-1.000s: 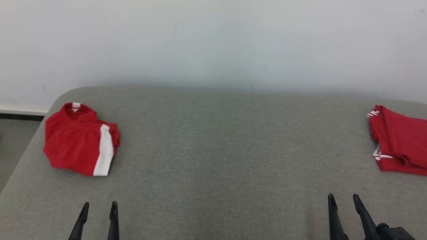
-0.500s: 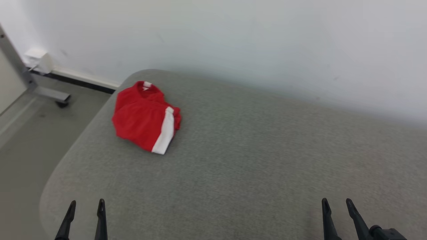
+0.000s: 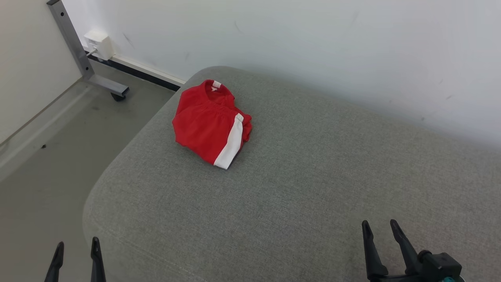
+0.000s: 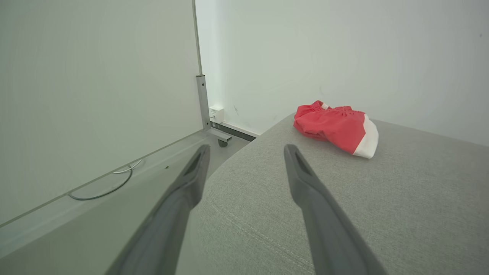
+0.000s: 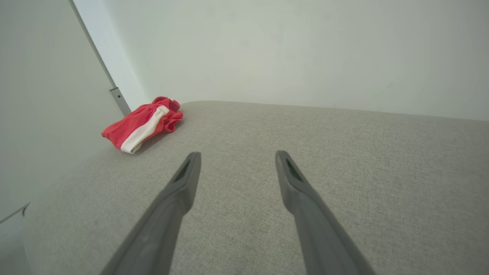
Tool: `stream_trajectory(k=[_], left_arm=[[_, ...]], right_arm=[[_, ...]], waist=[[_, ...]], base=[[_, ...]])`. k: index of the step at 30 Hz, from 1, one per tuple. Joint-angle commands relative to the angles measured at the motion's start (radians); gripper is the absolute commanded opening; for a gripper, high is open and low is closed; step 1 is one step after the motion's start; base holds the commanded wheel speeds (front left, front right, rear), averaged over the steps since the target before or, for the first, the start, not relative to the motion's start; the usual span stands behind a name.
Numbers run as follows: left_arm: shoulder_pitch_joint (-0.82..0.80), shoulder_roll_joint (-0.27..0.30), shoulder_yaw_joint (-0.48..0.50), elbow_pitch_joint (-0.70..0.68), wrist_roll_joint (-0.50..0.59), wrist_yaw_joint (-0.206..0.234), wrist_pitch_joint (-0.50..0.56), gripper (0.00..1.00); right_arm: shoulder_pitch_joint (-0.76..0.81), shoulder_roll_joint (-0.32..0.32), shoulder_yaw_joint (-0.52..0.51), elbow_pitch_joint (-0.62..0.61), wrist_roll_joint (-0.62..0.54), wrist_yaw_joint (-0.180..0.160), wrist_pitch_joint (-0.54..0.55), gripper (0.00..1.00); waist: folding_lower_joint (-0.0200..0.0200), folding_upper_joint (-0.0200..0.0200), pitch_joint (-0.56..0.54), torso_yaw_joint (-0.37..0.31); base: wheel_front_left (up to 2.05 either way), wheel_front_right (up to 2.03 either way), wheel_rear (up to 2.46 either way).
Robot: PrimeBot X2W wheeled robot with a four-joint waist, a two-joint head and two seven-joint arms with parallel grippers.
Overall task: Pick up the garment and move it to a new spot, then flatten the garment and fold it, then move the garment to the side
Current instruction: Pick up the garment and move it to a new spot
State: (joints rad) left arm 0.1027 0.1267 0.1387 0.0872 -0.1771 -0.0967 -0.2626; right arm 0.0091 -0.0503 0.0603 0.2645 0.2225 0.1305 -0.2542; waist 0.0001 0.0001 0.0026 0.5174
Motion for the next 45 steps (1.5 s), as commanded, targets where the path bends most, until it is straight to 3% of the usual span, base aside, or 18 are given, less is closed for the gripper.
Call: stream_trajectory(k=[1, 9, 16, 28, 34, 45], left_arm=[[0.006, -0.005, 0.004, -0.005, 0.001, 0.003, -0.003, 1.00], [-0.084, 0.013, -0.006, 0.035, -0.021, -0.008, -0.002, 1.00], [-0.346, 0.090, -0.007, 0.087, -0.068, -0.023, 0.036, 1.00], [-0.814, 0.293, 0.053, 0.235, -0.167, -0.030, 0.139, 1.00], [-0.910, 0.372, 0.051, 0.395, -0.178, -0.033, 0.168, 1.00], [-0.977, 0.411, 0.015, 0.689, -0.229, -0.032, 0.256, 1.00]], right_arm=[[-0.009, 0.000, 0.002, -0.001, -0.002, 0.000, 0.001, 1.00], [0.005, -0.001, -0.048, -0.012, -0.022, 0.000, -0.004, 1.00], [-0.048, -0.030, -0.094, -0.075, -0.057, 0.000, 0.022, 1.00], [-0.097, -0.055, -0.234, -0.189, -0.076, 0.000, 0.037, 1.00], [-0.099, -0.039, -0.265, -0.233, -0.084, 0.000, 0.041, 1.00], [-0.114, -0.045, -0.282, -0.282, -0.095, 0.000, 0.065, 1.00]], waist=[[-0.0001, -0.0001, 0.002, 0.002], [-0.0001, -0.0001, 0.022, -0.028], [-0.0001, -0.0001, 0.134, -0.193], [-0.0001, -0.0001, 0.345, -0.475], [-0.0001, -0.0001, 0.400, -0.531], [-0.0001, -0.0001, 0.441, -0.553]], base=[[0.00, 0.00, 0.00], [0.00, 0.00, 0.00], [0.00, 0.00, 0.00], [0.00, 0.00, 0.00], [0.00, 0.00, 0.00], [0.00, 0.00, 0.00]])
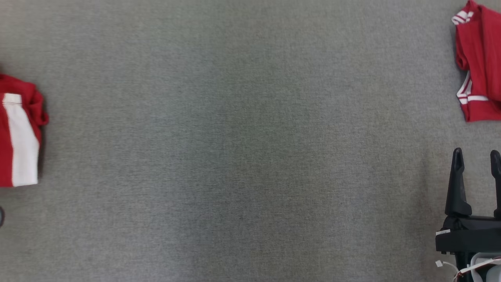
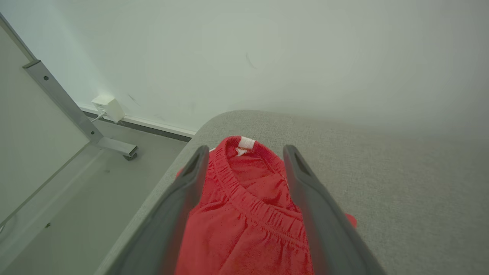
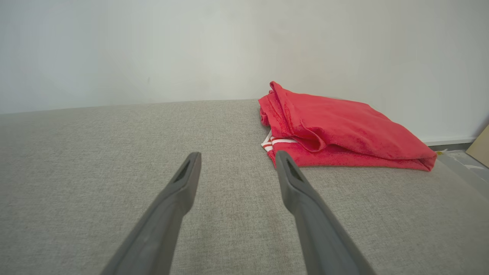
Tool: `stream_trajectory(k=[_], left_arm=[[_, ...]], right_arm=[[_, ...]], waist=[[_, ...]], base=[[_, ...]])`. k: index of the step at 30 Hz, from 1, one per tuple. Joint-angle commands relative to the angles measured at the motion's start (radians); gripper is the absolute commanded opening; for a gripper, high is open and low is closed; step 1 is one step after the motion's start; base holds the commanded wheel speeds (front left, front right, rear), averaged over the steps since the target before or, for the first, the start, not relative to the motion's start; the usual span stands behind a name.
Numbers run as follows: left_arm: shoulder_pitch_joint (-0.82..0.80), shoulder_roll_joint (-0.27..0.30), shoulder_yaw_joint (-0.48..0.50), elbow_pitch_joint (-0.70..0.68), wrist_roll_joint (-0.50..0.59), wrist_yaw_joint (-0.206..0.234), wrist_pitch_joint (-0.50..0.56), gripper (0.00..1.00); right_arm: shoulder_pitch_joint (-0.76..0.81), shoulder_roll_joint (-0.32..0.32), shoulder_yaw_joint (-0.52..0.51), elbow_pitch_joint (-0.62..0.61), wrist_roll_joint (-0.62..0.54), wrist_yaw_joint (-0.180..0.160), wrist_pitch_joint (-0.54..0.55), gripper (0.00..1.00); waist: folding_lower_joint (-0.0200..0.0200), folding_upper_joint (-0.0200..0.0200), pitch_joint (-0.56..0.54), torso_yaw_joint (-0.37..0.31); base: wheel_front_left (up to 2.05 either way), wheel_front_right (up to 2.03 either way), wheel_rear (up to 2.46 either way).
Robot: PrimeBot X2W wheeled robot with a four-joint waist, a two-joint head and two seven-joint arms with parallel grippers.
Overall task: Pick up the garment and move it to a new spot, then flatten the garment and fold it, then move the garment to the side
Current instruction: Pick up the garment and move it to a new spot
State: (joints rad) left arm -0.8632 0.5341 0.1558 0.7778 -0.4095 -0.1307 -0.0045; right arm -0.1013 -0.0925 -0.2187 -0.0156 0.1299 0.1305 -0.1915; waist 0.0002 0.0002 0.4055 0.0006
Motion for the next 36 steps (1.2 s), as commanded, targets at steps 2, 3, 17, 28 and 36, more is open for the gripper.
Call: stream_trajectory(k=[2, 3, 17, 28, 36], left_arm=[[-0.025, 0.007, -0.016, 0.047, -0.010, 0.002, 0.023, 1.00], [-0.031, 0.002, -0.025, 0.067, -0.024, 0.002, 0.037, 1.00], [-0.038, -0.001, -0.133, 0.278, -0.149, 0.002, 0.173, 0.00], [-0.139, 0.066, -0.183, 0.223, -0.057, 0.004, -0.187, 0.00], [-0.259, 0.035, -0.271, 0.038, -0.016, 0.002, -0.216, 0.00]], right_arm=[[-0.007, -0.005, -0.004, -0.012, -0.006, 0.000, 0.007, 1.00], [-0.011, -0.006, -0.002, -0.015, -0.008, 0.000, 0.012, 1.00], [-0.058, -0.009, 0.036, -0.016, -0.019, 0.000, 0.024, 1.00], [-0.041, 0.015, 0.056, 0.063, 0.008, 0.000, -0.017, 1.00], [-0.037, 0.032, 0.084, 0.141, 0.032, 0.000, -0.049, 1.00]], waist=[[-0.0002, -0.0002, 0.043, -0.035], [-0.0002, -0.0002, 0.044, -0.035], [-0.0002, -0.0002, 0.041, -0.045], [-0.0002, -0.0002, -0.070, -0.007], [-0.0002, -0.0002, -0.164, -0.011]], base=[[0.00, 0.00, 0.00], [0.00, 0.00, 0.00], [0.00, 0.00, 0.00], [0.00, 0.00, 0.00], [0.00, 0.00, 0.00]])
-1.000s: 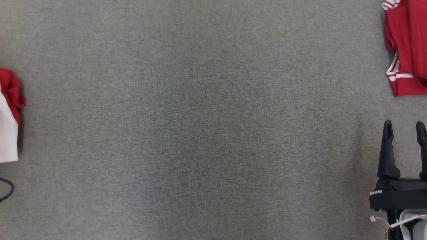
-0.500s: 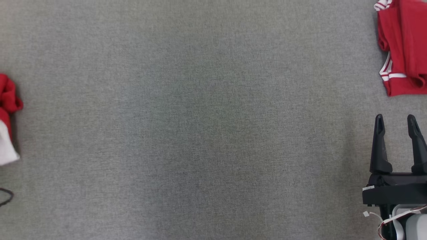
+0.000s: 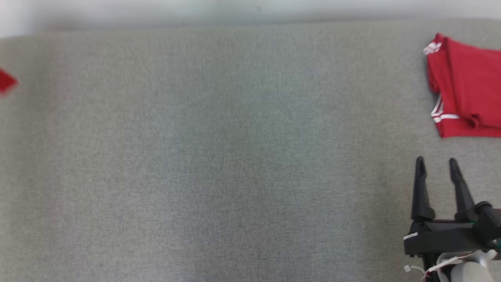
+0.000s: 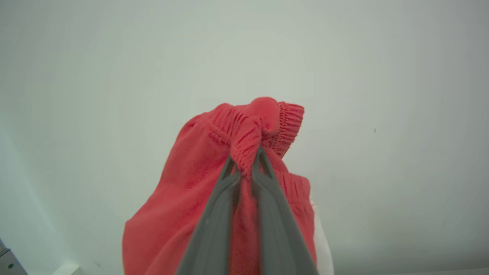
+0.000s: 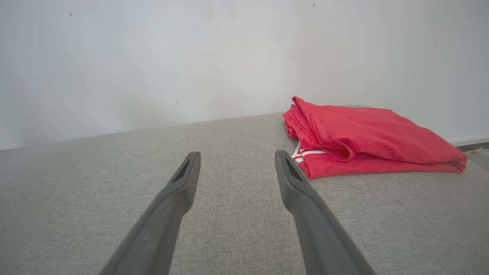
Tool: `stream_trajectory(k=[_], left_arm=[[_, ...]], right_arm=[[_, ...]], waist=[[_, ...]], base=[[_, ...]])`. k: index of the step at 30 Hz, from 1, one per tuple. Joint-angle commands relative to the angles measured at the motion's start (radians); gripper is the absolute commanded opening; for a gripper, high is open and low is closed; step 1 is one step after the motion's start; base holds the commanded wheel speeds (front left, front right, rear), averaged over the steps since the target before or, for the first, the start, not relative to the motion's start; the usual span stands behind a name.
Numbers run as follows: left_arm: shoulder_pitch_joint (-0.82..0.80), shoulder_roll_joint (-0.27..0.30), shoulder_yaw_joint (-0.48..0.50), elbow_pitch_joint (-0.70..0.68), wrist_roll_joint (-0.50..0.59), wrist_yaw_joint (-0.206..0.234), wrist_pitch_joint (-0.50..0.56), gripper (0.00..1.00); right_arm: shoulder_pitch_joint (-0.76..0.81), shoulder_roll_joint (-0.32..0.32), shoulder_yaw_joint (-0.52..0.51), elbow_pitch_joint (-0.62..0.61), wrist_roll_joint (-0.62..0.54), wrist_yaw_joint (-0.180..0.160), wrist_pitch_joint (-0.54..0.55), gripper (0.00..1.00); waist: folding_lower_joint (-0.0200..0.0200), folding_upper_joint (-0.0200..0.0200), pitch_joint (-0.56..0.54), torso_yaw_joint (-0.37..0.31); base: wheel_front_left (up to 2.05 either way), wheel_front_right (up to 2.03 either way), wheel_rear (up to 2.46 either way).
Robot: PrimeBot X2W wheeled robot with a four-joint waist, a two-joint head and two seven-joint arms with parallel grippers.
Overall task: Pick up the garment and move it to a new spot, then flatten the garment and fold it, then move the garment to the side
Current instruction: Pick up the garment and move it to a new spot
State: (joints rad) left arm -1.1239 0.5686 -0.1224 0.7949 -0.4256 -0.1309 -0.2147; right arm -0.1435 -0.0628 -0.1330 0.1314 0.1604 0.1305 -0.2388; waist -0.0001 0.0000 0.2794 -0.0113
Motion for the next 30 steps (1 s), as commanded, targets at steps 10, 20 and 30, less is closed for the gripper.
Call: stream_trajectory(k=[10, 20, 30], left_arm=[[-0.026, -0.184, -0.153, -0.348, -0.016, 0.015, 0.150, 0.00], [0.149, -0.396, -0.286, -0.476, -0.049, 0.062, 0.183, 0.00], [0.441, -0.428, -0.332, -0.364, -0.077, 0.101, 0.101, 0.00]], right_arm=[[0.006, 0.012, 0.029, 0.068, 0.036, 0.000, -0.025, 1.00], [0.027, 0.013, 0.035, 0.075, 0.088, 0.000, -0.027, 1.00], [0.027, 0.013, 0.055, 0.064, 0.105, 0.000, -0.027, 1.00]], waist=[[0.0001, 0.0000, -0.093, -0.125], [0.0001, 0.0000, -0.105, -0.258], [0.0001, 0.0000, -0.079, -0.289]], base=[[0.00, 0.00, 0.00], [0.00, 0.00, 0.00], [0.00, 0.00, 0.00]])
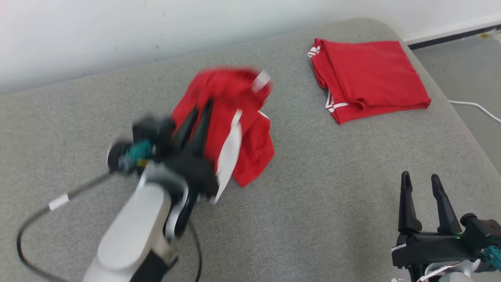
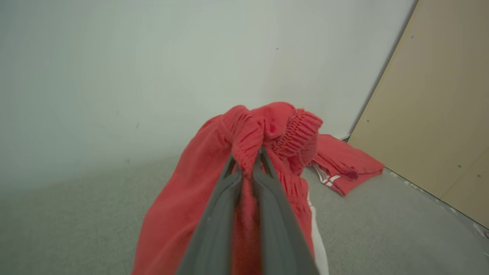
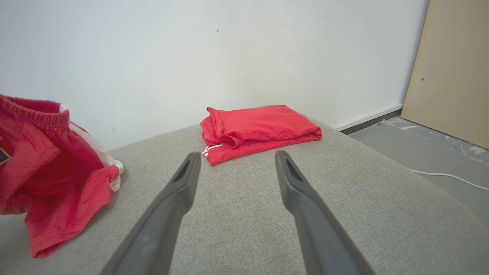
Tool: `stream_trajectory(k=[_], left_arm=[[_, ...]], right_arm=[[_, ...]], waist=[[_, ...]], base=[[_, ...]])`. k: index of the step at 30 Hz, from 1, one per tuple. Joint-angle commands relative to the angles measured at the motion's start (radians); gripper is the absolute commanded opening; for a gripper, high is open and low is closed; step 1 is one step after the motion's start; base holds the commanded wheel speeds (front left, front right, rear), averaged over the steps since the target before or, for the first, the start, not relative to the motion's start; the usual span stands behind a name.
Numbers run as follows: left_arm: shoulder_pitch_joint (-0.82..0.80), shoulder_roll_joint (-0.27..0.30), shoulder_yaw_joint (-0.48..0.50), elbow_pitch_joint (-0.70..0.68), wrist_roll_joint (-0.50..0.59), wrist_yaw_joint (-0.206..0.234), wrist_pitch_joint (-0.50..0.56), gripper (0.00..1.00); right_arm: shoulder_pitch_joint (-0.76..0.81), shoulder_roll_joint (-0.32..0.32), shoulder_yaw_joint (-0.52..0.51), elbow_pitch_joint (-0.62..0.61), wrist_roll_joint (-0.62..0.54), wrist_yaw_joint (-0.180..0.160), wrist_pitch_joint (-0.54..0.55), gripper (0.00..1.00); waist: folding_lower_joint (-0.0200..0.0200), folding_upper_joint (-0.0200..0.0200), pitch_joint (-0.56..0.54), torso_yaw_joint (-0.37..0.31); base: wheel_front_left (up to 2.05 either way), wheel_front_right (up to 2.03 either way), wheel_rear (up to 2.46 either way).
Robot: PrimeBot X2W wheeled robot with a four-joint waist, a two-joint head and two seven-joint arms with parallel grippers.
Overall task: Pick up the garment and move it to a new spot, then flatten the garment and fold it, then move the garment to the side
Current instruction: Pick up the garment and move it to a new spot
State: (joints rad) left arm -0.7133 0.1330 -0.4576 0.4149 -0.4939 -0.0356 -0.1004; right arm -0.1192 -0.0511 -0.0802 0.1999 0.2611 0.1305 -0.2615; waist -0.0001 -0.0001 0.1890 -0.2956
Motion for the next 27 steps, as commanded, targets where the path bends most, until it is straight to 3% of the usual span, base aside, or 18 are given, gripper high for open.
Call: stream_trajectory(k=[1, 5, 6, 16, 27], left_arm=[[0.054, 0.012, 0.000, 0.034, -0.008, 0.006, -0.024, 0.00], [0.133, 0.000, -0.016, 0.112, -0.022, -0.007, -0.058, 0.00], [0.152, -0.004, -0.029, 0.149, -0.018, -0.017, -0.074, 1.00], [0.149, -0.014, -0.030, 0.163, 0.025, -0.029, -0.161, 1.00], [0.361, 0.083, 0.147, -0.119, 0.106, 0.017, -0.165, 1.00]], right_arm=[[0.000, 0.001, 0.006, -0.001, 0.003, 0.000, -0.005, 1.00], [-0.009, 0.001, 0.007, 0.003, -0.001, 0.000, -0.005, 1.00], [-0.010, 0.001, 0.011, 0.004, -0.012, 0.000, -0.005, 1.00], [0.017, 0.001, 0.010, 0.005, -0.050, 0.000, -0.005, 1.00], [0.066, -0.002, 0.035, -0.006, -0.081, 0.000, -0.005, 1.00]], waist=[[0.0001, 0.0001, 0.017, -0.006], [0.0001, 0.0001, 0.025, 0.003], [0.0001, 0.0001, 0.025, 0.015], [0.0001, 0.0001, -0.058, 0.108], [0.0001, 0.0001, -0.160, 0.266]], base=[[0.00, 0.00, 0.00], [0.00, 0.00, 0.00], [0.00, 0.00, 0.00], [0.00, 0.00, 0.00], [0.00, 0.00, 0.00]])
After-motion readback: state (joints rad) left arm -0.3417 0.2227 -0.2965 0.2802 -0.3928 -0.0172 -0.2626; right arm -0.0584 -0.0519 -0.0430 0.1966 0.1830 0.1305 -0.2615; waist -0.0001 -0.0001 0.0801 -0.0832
